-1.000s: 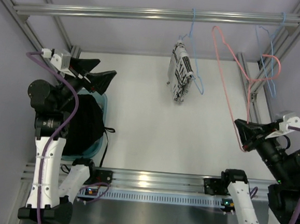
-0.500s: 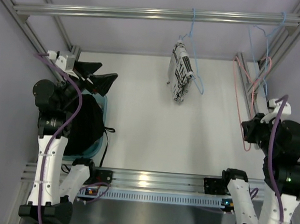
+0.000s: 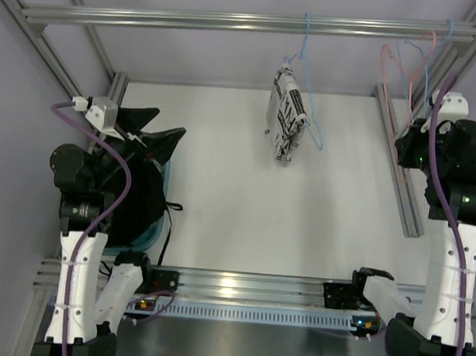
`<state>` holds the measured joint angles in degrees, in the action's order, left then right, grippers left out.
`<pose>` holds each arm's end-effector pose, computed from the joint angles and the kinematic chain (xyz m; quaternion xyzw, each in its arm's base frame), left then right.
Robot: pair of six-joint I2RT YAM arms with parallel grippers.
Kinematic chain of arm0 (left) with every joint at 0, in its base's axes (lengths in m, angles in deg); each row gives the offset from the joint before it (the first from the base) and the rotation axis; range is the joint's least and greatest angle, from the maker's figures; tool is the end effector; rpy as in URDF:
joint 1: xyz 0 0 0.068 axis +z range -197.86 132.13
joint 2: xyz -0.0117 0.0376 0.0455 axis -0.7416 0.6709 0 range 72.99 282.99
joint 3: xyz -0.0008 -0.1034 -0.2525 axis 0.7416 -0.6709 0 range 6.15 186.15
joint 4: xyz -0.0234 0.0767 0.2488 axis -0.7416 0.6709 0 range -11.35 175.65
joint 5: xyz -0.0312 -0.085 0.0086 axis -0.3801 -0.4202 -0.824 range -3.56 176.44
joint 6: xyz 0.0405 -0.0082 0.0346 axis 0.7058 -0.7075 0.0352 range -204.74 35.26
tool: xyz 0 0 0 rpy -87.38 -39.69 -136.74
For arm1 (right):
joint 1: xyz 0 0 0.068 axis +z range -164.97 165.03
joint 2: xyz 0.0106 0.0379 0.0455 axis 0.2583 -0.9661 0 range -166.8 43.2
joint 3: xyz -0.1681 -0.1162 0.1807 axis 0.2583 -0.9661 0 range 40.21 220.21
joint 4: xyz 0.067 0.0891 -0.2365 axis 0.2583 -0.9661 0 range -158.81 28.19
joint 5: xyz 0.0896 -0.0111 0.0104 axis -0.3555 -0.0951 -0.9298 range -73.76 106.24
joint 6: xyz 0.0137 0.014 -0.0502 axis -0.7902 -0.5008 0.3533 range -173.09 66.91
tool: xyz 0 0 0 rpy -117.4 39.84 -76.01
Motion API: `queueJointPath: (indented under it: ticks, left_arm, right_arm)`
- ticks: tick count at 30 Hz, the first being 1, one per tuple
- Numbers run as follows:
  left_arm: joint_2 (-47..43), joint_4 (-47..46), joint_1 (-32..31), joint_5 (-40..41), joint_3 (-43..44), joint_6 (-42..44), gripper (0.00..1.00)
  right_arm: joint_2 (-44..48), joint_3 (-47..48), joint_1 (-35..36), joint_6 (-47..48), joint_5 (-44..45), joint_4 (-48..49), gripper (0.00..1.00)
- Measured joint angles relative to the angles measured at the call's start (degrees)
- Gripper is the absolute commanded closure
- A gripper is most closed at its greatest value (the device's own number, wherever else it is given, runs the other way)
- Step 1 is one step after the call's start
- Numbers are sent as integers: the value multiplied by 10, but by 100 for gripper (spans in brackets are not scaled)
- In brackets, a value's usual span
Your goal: Remove the trousers from the hanger
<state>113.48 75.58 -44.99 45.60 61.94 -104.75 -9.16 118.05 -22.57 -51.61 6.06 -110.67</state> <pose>0.1365 -0.0164 0.4393 0.1685 0.5936 -0.3151 0.7211 0.1537 -0.0142 0.4389 -0.0042 0.8338 0.0306 0.5512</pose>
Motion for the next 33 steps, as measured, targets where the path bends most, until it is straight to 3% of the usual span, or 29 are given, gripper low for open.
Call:
queueJointPath:
  ticks: [10,16,30,33]
  left_arm:
    - [-2,0,0,3,-13,4,2]
    - [0,16,0,8,-12,18,2]
    - [122,273,0,63,104,90,2]
    - [137,319,0,67,118,104,2]
  right_arm:
    - [-147,130,0,-1,0,54,100]
    - [-200,138,-1,-6,0,73,100]
    - [-206,66,-10,-30,-4,95,100]
    - [-193,48,-12,-29,-4,108,95]
